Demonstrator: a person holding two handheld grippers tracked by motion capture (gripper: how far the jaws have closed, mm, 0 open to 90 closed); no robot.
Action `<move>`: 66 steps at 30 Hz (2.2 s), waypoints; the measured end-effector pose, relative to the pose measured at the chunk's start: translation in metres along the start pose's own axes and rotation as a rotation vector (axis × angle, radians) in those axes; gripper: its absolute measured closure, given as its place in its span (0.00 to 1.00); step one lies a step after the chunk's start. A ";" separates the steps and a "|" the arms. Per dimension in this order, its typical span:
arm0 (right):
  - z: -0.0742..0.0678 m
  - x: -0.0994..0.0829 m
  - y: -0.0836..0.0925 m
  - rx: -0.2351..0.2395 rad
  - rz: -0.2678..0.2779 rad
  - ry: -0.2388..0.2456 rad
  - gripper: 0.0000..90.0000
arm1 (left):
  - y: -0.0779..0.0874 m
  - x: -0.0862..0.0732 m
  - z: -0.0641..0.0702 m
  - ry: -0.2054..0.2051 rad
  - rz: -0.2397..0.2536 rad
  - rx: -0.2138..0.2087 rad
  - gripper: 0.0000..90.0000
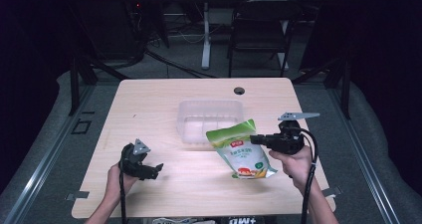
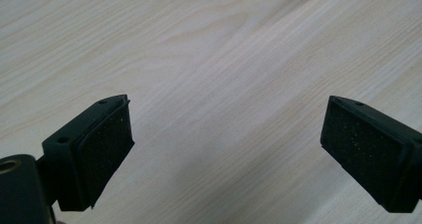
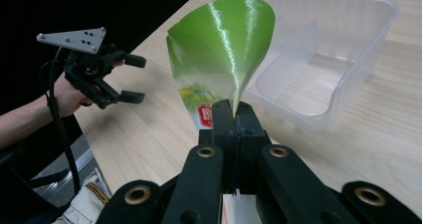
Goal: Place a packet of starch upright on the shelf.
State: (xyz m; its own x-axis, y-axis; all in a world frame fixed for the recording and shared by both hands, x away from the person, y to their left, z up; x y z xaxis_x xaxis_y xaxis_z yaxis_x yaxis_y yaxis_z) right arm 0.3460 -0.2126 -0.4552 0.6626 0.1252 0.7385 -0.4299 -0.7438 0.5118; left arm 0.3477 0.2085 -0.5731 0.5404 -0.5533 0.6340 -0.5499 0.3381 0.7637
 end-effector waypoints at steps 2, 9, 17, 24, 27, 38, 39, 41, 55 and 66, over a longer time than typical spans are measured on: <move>-0.001 0.000 0.000 0.005 0.001 0.000 1.00 | 0.000 0.000 0.000 -0.002 -0.008 -0.001 0.06; -0.009 0.002 -0.001 0.024 0.013 0.021 1.00 | 0.000 -0.001 0.000 -0.003 -0.013 -0.004 0.06; -0.015 0.006 0.000 0.042 0.038 0.022 1.00 | -0.001 -0.002 -0.002 0.005 -0.015 0.006 0.07; -0.022 0.013 0.005 0.060 0.072 0.020 1.00 | -0.001 -0.002 -0.002 0.005 -0.016 0.006 0.06; -0.027 0.017 0.006 0.062 0.085 0.027 1.00 | 0.000 -0.002 -0.002 0.005 -0.017 0.007 0.06; -0.034 0.030 0.009 0.053 0.114 0.037 1.00 | -0.001 -0.003 -0.002 0.011 -0.013 0.015 0.06; -0.035 0.031 0.009 0.056 0.116 0.035 1.00 | -0.001 -0.003 -0.002 0.011 -0.013 0.014 0.06; -0.035 0.034 0.010 0.053 0.122 0.040 1.00 | -0.001 -0.003 -0.002 0.015 -0.011 0.016 0.06; -0.041 0.060 0.014 0.040 0.155 0.053 1.00 | -0.001 -0.003 -0.002 0.011 -0.010 0.016 0.07; -0.039 0.082 0.018 0.012 0.199 0.047 1.00 | -0.002 -0.003 -0.002 0.013 -0.013 0.012 0.07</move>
State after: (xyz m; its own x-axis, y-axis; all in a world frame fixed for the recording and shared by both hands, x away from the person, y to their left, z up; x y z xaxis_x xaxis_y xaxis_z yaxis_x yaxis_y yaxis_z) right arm 0.3689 -0.1899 -0.3685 0.5361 0.0049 0.8441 -0.5419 -0.7647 0.3486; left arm 0.3485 0.2107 -0.5763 0.5556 -0.5474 0.6259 -0.5504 0.3221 0.7703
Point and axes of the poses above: each handheld gripper's, and its own axes: y roughly backward along the jaws, x roughly out of its top, z roughly to its right, the point moved 3 cm from there along -y, roughly forward along the jaws, and after that the axes turned 3 degrees about -y, right-handed, at the moved point
